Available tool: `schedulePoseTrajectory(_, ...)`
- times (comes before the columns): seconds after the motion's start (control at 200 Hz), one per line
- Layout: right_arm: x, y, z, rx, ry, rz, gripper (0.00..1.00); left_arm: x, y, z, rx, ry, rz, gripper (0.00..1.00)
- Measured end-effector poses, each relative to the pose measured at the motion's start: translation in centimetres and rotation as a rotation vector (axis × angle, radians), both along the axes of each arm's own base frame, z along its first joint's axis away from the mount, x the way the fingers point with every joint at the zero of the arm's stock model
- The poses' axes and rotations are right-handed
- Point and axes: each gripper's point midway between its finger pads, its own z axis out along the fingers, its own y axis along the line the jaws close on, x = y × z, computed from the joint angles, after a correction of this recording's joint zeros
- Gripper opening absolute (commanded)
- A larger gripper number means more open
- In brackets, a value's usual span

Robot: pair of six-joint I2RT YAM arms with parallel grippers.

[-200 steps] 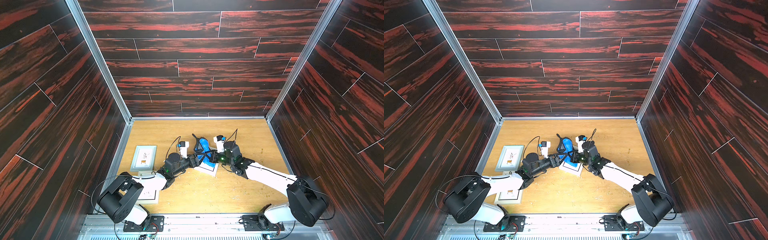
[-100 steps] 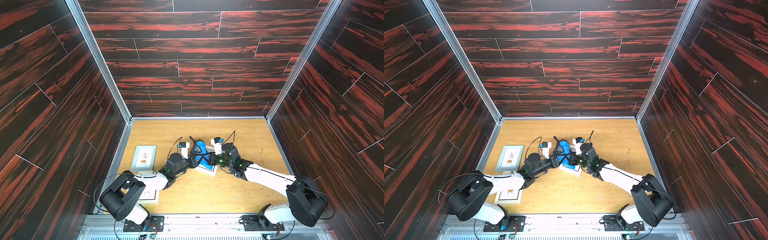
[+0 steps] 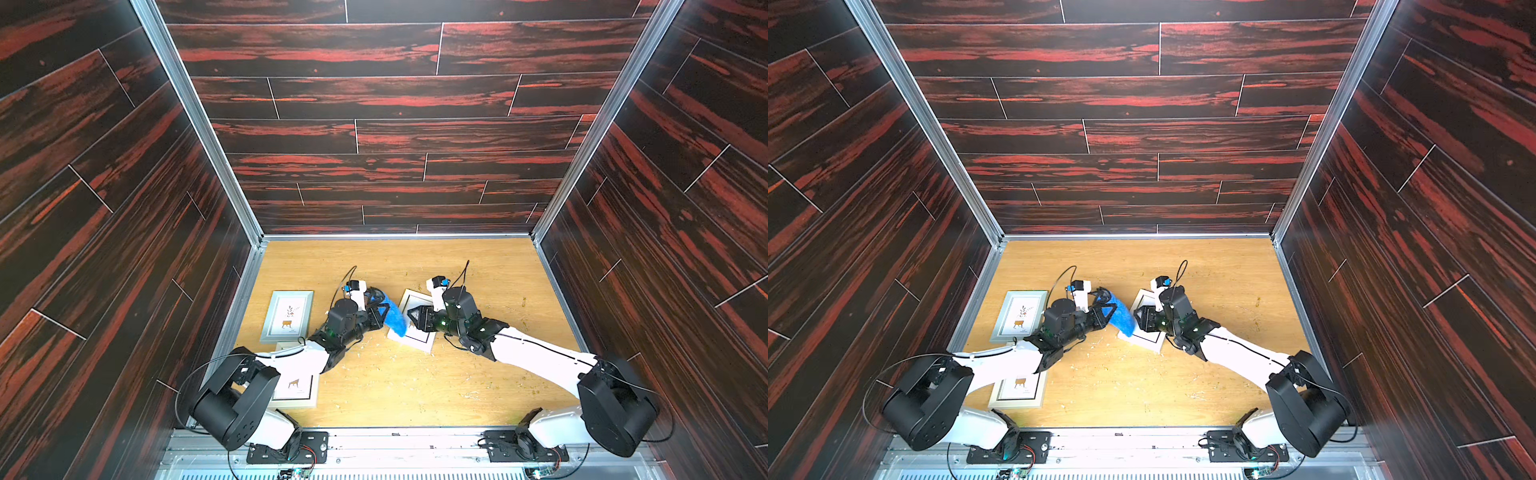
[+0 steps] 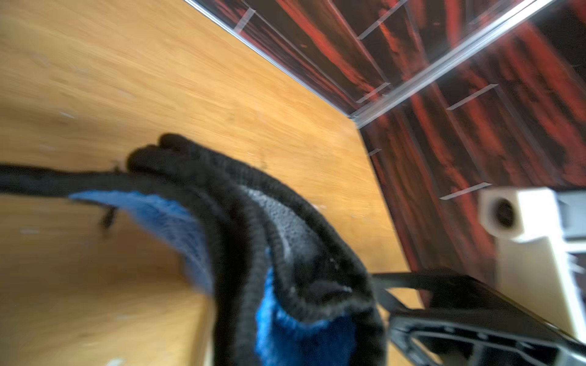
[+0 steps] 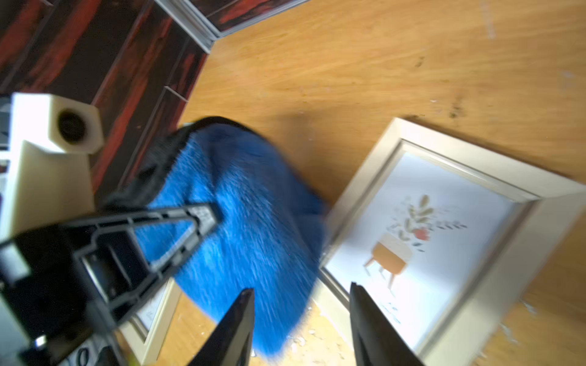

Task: Wipe the picture frame with a cloth
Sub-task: Adjust the cleaning item, then move the picture frame to the center of the board.

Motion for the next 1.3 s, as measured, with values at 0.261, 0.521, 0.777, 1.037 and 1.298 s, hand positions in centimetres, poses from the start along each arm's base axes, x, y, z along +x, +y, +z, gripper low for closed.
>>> schedulePoseTrajectory(0.261,1.2,-4.6,-3.4,-0.154,0.074,-0.17,0.53,1.7,2.2,1.5,0.231,-0.005,0.062,0.05)
schedulePoseTrajectory(0.521,0.3,-6.7,-9.3,-0.31,0.214,-0.233,0.51,3.0,2.3,1.8,0.394,0.016,0.029,0.05)
schedulePoseTrajectory(0.777,0.1,-6.3,-11.1,-0.318,0.253,-0.213,0.49,2.8,1.3,-2.2,0.467,0.13,-0.062,0.05)
schedulePoseTrajectory(1.037,0.9,-5.4,-12.2,-0.319,0.25,-0.189,0.41,4.0,-2.0,-3.0,0.442,0.151,-0.152,0.05)
schedulePoseTrajectory(1.298,2.8,-3.9,-12.1,-0.323,0.205,-0.153,0.2,4.7,-4.5,-6.1,0.432,0.215,-0.221,0.05)
